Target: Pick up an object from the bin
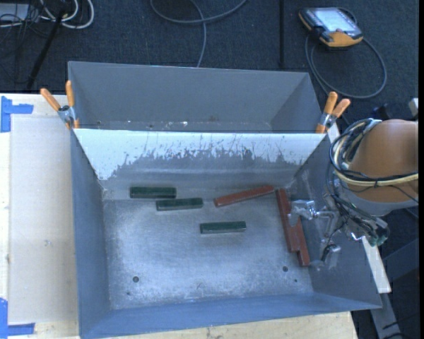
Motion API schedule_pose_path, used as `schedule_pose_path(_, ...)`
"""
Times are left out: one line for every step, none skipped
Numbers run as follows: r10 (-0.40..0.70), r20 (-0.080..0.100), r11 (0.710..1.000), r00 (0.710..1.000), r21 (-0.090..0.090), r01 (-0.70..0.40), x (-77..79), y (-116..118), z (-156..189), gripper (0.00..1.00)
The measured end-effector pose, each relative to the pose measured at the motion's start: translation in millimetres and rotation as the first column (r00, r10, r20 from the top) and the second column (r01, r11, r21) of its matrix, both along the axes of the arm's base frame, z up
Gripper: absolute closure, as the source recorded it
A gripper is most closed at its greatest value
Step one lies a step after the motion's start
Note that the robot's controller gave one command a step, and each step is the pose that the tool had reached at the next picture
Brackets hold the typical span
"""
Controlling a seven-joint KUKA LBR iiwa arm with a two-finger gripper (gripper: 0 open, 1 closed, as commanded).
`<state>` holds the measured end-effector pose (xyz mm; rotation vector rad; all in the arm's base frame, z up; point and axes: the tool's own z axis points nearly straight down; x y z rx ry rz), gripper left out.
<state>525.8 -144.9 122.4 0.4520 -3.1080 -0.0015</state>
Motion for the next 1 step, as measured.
schedule_pose_path(0.216,0.003,0.976,0.976,-0.001,-0.216,-34.2,-1.6,-36.0,0.00)
